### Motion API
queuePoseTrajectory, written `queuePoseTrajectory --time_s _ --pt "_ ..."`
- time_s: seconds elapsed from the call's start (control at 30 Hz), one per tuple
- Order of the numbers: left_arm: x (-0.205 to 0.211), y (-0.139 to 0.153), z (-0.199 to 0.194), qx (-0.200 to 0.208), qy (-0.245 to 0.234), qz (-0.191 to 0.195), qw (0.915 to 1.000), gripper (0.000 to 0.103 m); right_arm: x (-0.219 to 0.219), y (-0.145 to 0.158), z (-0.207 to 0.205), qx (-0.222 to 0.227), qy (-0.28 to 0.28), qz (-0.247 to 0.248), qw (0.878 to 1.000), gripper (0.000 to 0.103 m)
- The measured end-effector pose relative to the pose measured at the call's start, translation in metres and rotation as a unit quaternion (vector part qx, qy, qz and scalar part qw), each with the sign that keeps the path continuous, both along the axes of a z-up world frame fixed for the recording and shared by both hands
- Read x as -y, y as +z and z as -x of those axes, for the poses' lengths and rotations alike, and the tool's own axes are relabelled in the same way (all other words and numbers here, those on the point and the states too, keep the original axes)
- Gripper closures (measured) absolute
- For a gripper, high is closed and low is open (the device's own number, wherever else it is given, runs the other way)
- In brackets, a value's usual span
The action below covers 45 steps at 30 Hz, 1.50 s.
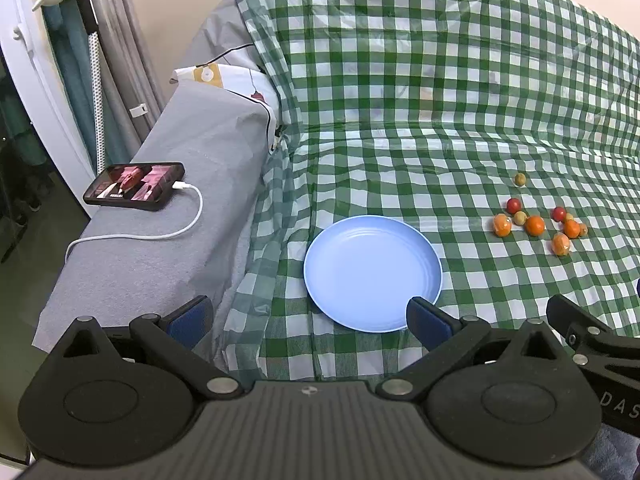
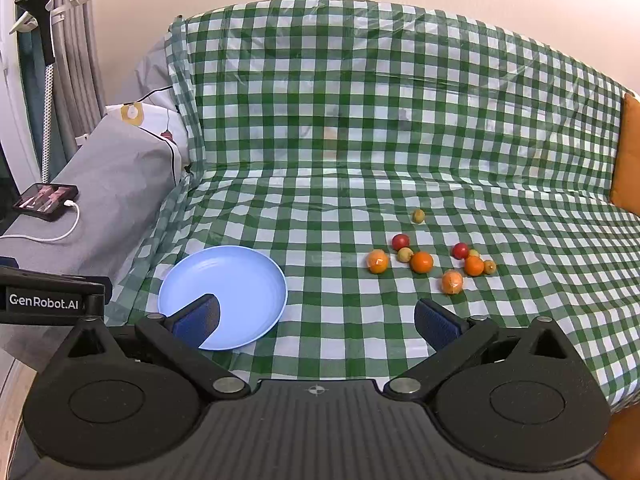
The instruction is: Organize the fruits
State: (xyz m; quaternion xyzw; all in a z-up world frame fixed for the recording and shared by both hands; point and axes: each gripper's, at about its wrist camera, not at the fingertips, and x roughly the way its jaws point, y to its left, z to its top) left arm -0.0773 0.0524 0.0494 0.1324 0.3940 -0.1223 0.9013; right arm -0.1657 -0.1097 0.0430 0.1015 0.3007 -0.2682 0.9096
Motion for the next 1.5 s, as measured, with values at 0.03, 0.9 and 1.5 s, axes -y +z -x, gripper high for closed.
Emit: queuePoseTrajectory --time_s 0.03,0.9,1.5 --pt "0.000 0.000 0.000 0.000 0.001 0.000 1.0000 0.000 0.000 0.000 0.000 0.000 0.001 -0.003 1.000 0.000" --pt "0.000 -0.002 0.002 -0.001 -0.005 -0.004 1.0000 0.000 0.003 -0.002 0.001 -0.004 -0.004 -0.007 1.000 0.000" --pt "0.089 -0.029 -0.013 -0.062 -0.095 0.005 0.9936 0.000 0.081 -0.030 0.040 0.015 -0.123 -0.023 0.992 0.000"
